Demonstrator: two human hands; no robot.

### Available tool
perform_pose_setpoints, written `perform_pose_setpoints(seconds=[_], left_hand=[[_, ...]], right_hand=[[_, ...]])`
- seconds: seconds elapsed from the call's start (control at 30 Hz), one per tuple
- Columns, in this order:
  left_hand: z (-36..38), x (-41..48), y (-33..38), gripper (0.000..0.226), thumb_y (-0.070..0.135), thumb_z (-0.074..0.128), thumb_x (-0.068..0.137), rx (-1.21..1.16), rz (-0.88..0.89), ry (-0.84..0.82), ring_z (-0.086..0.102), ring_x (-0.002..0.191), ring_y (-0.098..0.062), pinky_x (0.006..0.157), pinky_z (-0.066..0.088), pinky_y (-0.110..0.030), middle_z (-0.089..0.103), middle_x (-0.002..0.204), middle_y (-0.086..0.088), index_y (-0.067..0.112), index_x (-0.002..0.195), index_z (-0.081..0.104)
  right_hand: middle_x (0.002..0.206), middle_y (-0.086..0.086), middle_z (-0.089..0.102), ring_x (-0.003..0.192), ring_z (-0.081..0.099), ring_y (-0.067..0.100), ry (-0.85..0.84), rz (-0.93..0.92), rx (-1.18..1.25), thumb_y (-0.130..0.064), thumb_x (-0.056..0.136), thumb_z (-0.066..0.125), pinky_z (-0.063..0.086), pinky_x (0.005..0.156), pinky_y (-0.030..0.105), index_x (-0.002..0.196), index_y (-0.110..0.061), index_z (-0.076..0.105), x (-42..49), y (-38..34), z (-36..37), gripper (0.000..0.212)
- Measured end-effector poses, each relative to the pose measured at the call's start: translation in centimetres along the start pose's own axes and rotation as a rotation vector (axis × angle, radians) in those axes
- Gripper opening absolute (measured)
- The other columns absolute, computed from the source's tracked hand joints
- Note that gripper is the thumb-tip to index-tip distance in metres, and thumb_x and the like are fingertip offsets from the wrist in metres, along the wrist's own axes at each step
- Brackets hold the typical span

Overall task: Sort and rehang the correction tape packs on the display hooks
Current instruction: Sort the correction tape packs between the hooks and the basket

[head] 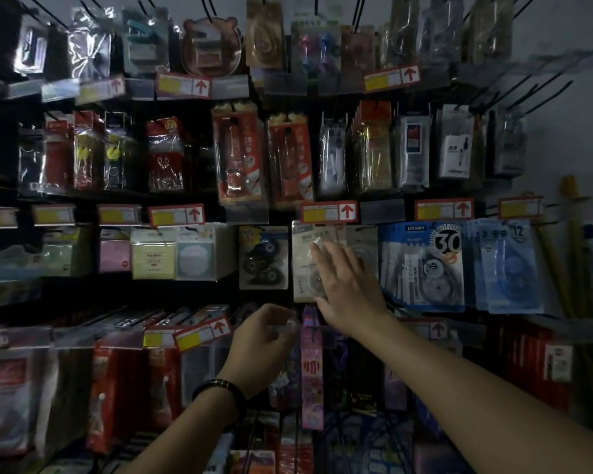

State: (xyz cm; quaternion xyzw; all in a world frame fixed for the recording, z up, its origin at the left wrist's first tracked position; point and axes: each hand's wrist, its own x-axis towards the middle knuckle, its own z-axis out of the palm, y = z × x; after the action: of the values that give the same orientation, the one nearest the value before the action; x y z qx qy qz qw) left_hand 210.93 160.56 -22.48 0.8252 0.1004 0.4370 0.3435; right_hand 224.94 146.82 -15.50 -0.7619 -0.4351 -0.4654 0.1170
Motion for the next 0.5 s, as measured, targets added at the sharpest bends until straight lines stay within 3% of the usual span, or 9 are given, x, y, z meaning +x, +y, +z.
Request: perform_pose_setpoints(seconds=[0.13,0.27,0.37,0.5], left_hand=[[-0.4,-0.1,-0.2,0.023,0.034,0.072,0.099,0.140,0.079,-0.012,0.064,0.109,-0.007,0.090,0.053,-0.024,0.067,0.120,0.010,0.029,0.122,0.067],[-0.5,-0.1,-0.7,0.026,0.031,0.073,0.099,0.135,0.073,-0.023,0.065,0.114,-0.007,0.084,0.047,-0.012,0.068,0.124,0.010,0.026,0.124,0.068],[-0.4,-0.4,-0.8,0.022,0.036,0.073,0.099,0.093,0.051,-0.032,0.067,0.100,0.000,0.072,0.049,-0.009,0.069,0.120,0.011,0.029,0.120,0.069],[-0.5,-0.6,-1.2,0.024,0.038,0.073,0.099,0.097,0.035,-0.048,0.066,0.100,0.002,0.067,0.050,-0.005,0.070,0.119,0.013,0.028,0.121,0.070]], right_hand=[[0.165,0.011,0.028,0.148,0.033,0.035,-0.034,-0.029,-0.056,-0.042,0.085,0.079,0.046,0.109,0.053,0.165,-0.015,0.023,0.5,0.2,-0.2,0.102],[0.162,0.011,0.031,0.146,0.035,0.033,-0.005,-0.034,-0.050,-0.048,0.084,0.075,0.048,0.103,0.054,0.164,-0.015,0.027,1.0,-0.2,-0.5,0.099],[0.158,0.011,0.035,0.141,0.038,0.032,0.027,-0.028,-0.023,-0.055,0.086,0.065,0.049,0.101,0.054,0.163,-0.014,0.030,1.0,-0.4,-0.7,0.094],[0.162,0.012,0.030,0.143,0.034,0.033,0.036,0.016,0.024,-0.058,0.089,0.056,0.043,0.110,0.052,0.165,-0.015,0.021,1.2,-0.1,-0.9,0.095]])
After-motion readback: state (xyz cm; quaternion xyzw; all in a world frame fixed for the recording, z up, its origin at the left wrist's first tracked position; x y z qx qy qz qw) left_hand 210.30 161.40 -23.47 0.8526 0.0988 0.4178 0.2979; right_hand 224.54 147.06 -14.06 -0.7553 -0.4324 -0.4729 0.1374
